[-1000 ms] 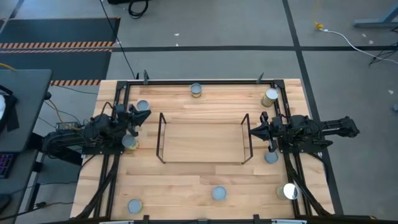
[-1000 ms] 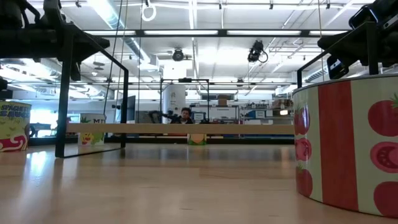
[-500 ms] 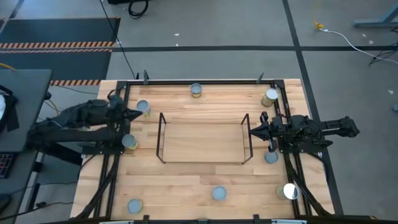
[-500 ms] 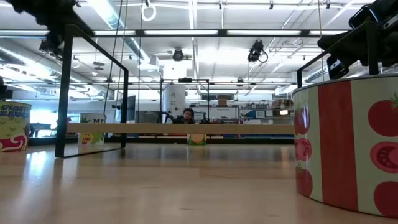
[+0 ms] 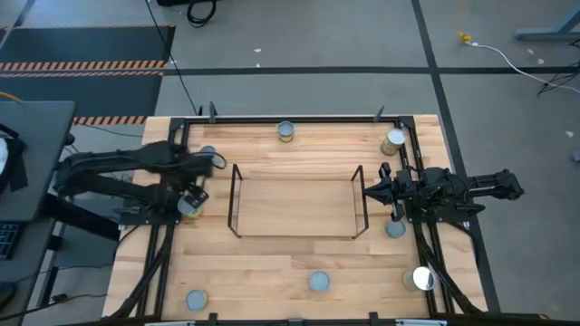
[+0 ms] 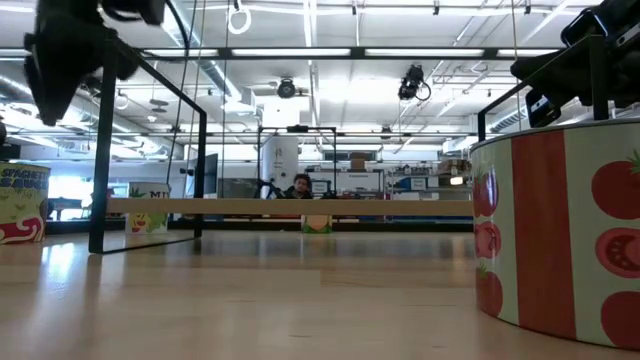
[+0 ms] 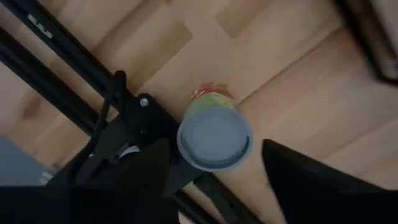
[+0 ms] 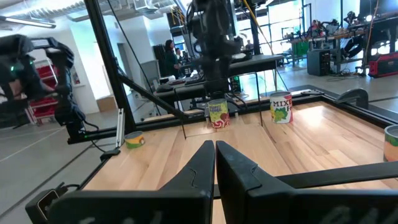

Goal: Pick and place cans onto a shelf
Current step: Put the left green can on the shelf

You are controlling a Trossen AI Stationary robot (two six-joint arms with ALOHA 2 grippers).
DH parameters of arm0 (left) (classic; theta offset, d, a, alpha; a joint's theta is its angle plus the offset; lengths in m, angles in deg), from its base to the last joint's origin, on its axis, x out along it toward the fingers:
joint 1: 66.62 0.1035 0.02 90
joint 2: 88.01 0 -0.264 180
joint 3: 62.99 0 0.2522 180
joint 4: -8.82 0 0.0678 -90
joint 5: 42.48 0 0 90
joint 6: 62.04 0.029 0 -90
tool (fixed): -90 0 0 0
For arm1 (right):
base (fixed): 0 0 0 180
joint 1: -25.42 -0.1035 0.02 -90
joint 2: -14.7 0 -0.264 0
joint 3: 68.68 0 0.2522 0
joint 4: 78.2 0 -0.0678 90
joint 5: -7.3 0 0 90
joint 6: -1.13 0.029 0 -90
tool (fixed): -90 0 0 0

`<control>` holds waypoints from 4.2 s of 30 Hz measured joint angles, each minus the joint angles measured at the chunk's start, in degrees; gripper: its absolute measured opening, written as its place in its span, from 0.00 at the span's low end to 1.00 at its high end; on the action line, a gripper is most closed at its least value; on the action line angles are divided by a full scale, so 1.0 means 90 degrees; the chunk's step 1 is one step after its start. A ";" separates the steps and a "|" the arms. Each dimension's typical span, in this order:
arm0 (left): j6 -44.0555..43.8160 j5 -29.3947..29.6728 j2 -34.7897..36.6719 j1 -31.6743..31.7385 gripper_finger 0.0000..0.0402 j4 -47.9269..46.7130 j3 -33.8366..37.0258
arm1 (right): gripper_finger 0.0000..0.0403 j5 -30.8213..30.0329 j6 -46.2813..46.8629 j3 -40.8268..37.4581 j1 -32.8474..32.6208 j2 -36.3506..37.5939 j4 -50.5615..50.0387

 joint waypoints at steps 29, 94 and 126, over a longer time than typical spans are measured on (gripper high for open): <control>-0.0705 0.0177 0.0866 -0.1054 0.92 0.0153 0.0030 | 0.06 0.0000 0.0000 0.0000 0.0000 -0.0001 0.0001; -0.3600 0.0584 -0.0574 -0.3401 0.04 0.0454 0.0253 | 0.06 0.0000 0.0001 0.0001 0.0000 -0.0001 0.0051; 0.1703 0.2017 -0.3118 -0.2155 0.03 -0.0003 -0.6961 | 0.06 0.0000 0.0000 0.0001 0.0000 0.0000 0.0051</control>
